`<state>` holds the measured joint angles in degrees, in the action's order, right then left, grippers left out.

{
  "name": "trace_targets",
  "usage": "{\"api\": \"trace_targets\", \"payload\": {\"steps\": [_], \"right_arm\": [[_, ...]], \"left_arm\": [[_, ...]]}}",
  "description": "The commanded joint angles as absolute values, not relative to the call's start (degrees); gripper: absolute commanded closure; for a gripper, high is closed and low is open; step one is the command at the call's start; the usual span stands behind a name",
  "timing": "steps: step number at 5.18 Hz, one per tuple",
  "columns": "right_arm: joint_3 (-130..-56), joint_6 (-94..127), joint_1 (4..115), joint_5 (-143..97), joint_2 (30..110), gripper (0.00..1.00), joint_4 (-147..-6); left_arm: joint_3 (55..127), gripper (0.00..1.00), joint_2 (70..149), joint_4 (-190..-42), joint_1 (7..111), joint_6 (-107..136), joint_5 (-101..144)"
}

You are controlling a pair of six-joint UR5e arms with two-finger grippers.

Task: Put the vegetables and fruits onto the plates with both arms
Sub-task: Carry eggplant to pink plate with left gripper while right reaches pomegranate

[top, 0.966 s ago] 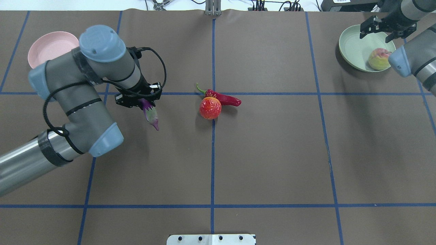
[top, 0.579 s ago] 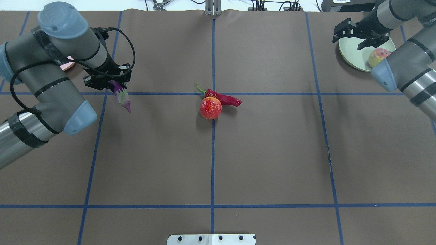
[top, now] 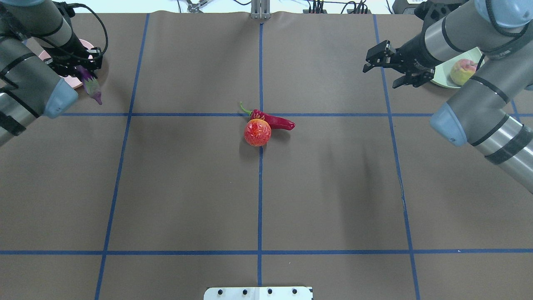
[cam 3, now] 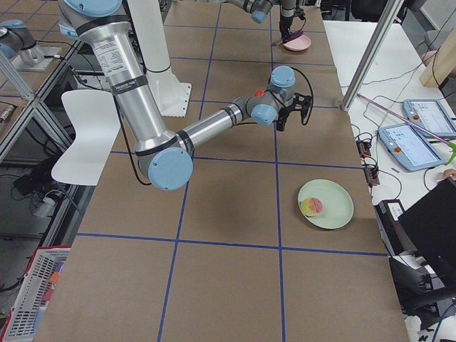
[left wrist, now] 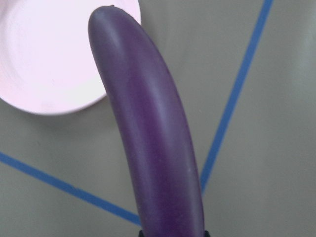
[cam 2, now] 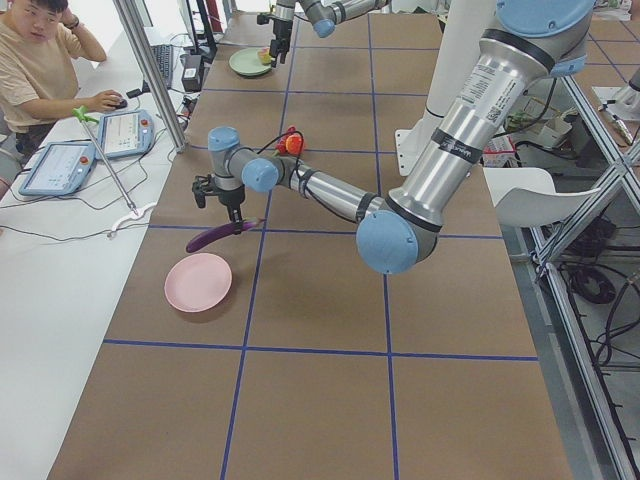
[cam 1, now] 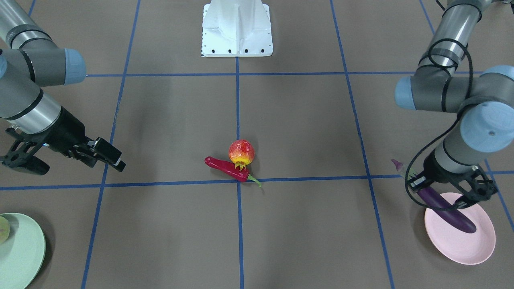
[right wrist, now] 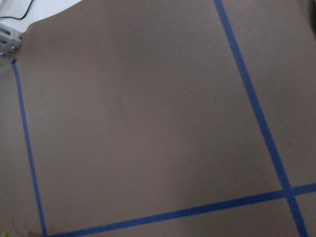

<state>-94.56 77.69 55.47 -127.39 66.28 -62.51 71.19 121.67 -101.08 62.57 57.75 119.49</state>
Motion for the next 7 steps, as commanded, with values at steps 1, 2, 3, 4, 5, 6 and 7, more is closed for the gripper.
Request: {"api": "trace_targets", "payload": {"steps": [1,2,3,4,5,6,7], "right_arm": [[-97.5,85.6,50.3,-126.4,65.1,0.00,-62.4],[-97.6,86.1,48.9,-126.3,64.4,0.00,-62.4],[-97.5,90.8,45.6,-122.8,61.7,0.00,-62.4],[-96.9,94.2,41.8,-117.8,59.6,0.00,-62.6],[-96.0,96.8,38.2,-112.6,55.3,0.00,-66.4],[-94.7,97.9,35.9,-106.0,53.5,0.00,-67.8],[-93.0,98.2,35.1,-104.8,52.0,0.00,-67.9]], "left_arm": [[55.9,0.53,124.5,-111.9,65.9,53.0,119.5],[56.6,0.01,124.7,-112.0,66.1,51.2,120.7],[59.0,0.00,124.5,-111.7,66.5,51.2,127.3],[63.3,0.00,123.2,-111.3,66.7,51.4,130.8],[68.1,0.00,120.9,-111.3,66.6,54.1,132.9],[71.2,0.00,120.8,-111.4,66.3,60.6,134.3],[73.5,0.00,121.1,-111.3,66.2,63.1,134.4]]}}
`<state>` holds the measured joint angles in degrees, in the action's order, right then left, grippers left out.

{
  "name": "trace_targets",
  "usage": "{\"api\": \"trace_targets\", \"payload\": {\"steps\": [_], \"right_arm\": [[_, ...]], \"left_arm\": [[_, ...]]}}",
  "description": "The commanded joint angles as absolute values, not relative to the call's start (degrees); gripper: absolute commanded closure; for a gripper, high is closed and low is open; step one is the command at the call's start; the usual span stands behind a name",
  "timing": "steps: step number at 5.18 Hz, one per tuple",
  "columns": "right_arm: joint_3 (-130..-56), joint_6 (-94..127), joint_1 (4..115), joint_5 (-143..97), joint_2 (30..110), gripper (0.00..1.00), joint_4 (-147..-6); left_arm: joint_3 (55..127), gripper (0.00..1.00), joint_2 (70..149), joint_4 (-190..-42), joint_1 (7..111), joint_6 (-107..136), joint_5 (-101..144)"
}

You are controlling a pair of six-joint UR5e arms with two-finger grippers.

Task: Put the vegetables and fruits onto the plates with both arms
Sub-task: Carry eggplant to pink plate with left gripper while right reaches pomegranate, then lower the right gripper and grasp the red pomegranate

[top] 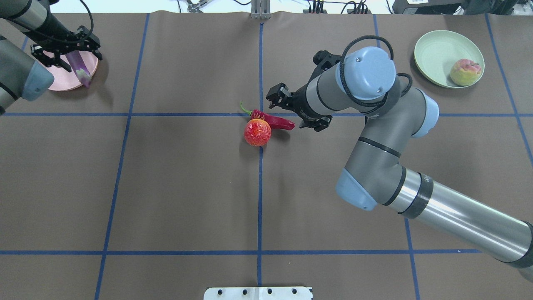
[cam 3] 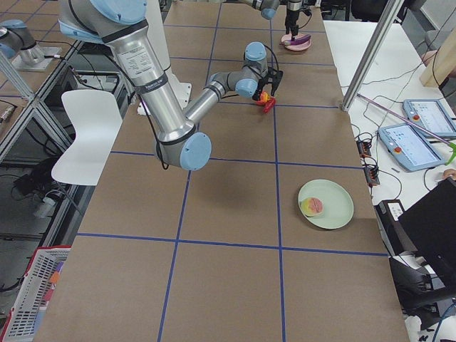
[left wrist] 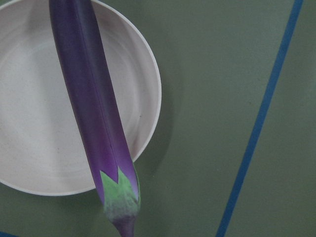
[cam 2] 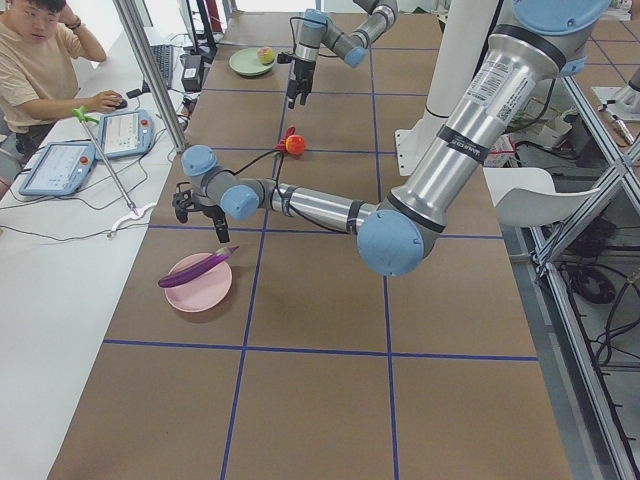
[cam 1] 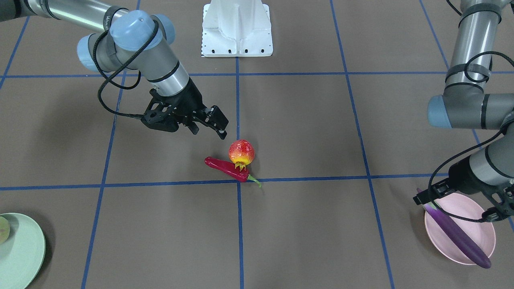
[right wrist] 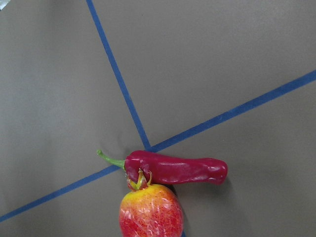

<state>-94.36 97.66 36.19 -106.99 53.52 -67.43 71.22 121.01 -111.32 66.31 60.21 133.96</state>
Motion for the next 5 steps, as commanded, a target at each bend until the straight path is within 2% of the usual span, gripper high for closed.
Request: {"api": "trace_targets", "payload": {"steps": [1,5], "right_arm": [[-87.4,102.1,33.6,-102.3,47.6,0.00,-67.8],[-81.3,101.5,29.5,-99.8,44.9,0.00,-68.0]], "left_arm": [[74.6,0.00,121.5,-111.4,66.0,66.2,134.3],[74.9,0.00,121.5,-111.5,65.7,66.2,133.7]]}}
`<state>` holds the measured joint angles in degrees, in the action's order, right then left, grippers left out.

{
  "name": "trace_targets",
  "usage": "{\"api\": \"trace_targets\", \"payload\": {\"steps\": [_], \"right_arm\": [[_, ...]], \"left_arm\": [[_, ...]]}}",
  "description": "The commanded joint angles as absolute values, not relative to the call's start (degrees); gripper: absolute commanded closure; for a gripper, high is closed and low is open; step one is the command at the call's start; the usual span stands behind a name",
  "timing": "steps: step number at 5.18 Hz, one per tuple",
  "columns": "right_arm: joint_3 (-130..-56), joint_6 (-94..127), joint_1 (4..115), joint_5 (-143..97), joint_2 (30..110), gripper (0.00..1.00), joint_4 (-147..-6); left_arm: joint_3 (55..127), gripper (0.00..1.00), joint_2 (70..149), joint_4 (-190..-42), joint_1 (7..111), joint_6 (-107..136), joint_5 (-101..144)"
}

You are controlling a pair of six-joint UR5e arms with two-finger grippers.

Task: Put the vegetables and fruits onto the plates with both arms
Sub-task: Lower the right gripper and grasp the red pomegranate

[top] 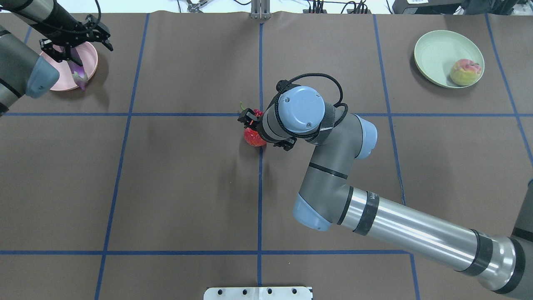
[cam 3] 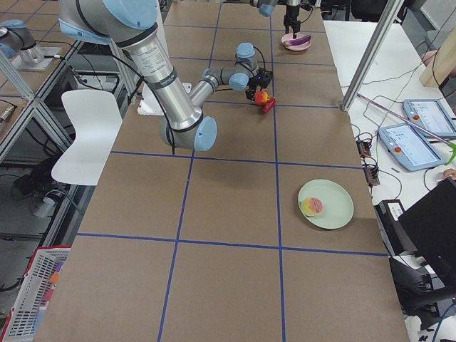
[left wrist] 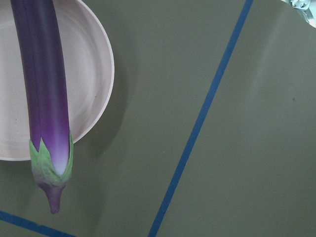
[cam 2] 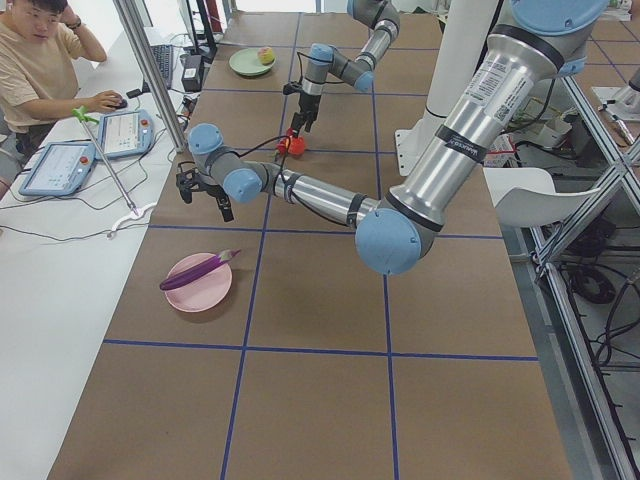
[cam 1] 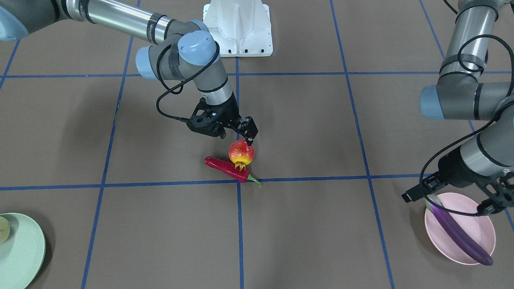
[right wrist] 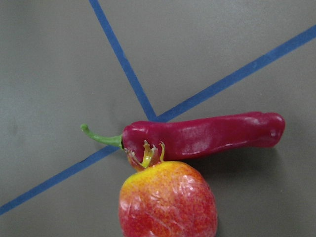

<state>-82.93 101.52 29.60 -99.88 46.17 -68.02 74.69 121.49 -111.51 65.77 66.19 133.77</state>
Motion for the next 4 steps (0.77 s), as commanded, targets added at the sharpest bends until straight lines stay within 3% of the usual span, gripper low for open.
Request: {"api": "trace_targets", "payload": {"steps": [1,4], "right_arm": [[-80.4,101.4,29.5,-98.5,44.3,0.00,-67.9],[-77.2,101.2,29.5,-97.8,43.1,0.00,-67.8]], "left_arm": [[74.8,0.00,121.4,-111.5,65.7,66.2,133.7],[75.2,0.00,121.2,-111.5,65.6,66.2,133.6]]}}
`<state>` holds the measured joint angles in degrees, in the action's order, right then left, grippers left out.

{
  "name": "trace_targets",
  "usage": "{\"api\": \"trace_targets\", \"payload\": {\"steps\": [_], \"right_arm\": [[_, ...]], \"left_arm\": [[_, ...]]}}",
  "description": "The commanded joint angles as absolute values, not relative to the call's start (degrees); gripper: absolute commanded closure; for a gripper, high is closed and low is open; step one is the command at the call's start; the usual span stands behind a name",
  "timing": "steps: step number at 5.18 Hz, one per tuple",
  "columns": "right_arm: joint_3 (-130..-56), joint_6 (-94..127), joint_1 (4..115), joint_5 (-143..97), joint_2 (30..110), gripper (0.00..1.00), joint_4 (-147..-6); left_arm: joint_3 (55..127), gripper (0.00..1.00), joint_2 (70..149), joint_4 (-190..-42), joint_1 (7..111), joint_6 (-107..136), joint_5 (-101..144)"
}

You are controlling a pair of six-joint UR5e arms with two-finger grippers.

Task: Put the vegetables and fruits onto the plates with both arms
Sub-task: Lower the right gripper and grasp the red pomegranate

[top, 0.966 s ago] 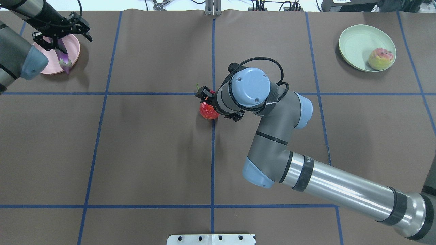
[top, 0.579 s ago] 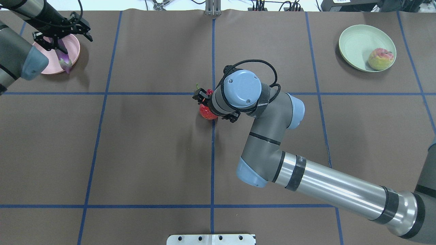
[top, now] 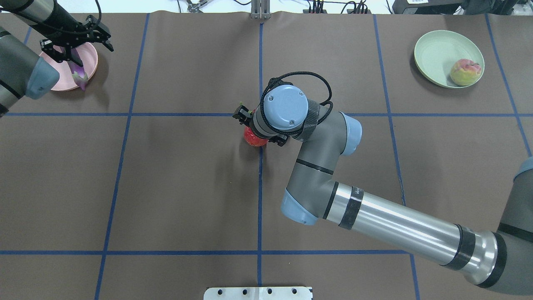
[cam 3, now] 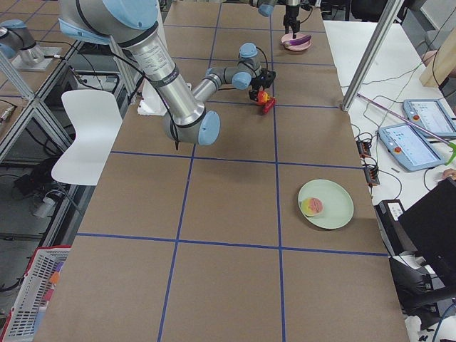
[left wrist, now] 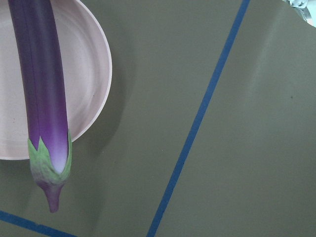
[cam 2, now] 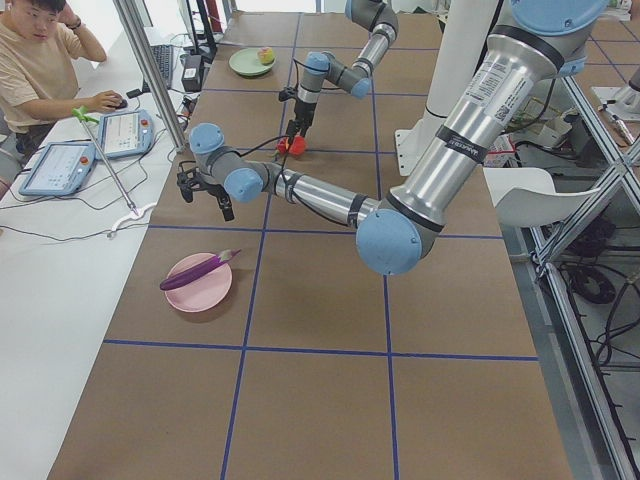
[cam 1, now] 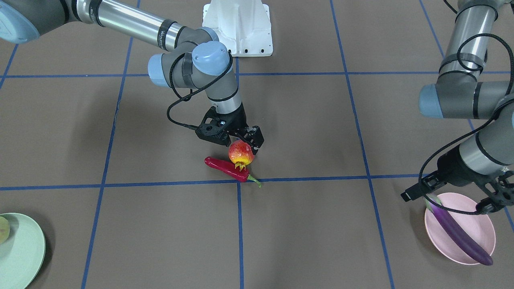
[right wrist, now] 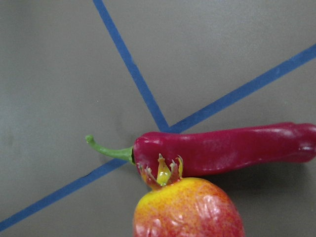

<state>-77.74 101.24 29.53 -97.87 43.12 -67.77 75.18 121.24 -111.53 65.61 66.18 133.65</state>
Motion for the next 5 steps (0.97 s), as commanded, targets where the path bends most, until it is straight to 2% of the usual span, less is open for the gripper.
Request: {"api": "trace_targets", "payload": {"steps": [1,2,3,4,5], "right_arm": [[-77.1,101.1,29.5,-97.8,43.2,0.01,-67.8],[-77.2,101.2,29.4,-97.8,43.2,0.31,-67.7],[-77.9,101.6,29.2,-97.8,43.2,0.90,-67.6],[-78.2,101.3,29.4,-97.8,43.4,1.00,-67.5],[-82.7,100.9,33.5,-100.5,45.3,1.00,-68.0]], "left_arm": [[75.2,0.00,121.2,-111.5,65.6,66.2,133.7],[75.2,0.00,121.3,-111.4,65.6,66.2,133.7],[75.3,0.00,121.5,-111.4,65.5,66.2,133.7],[75.2,0.00,122.2,-111.5,63.9,66.3,133.8],[75.1,0.00,125.2,-111.8,60.5,66.7,133.8]]}}
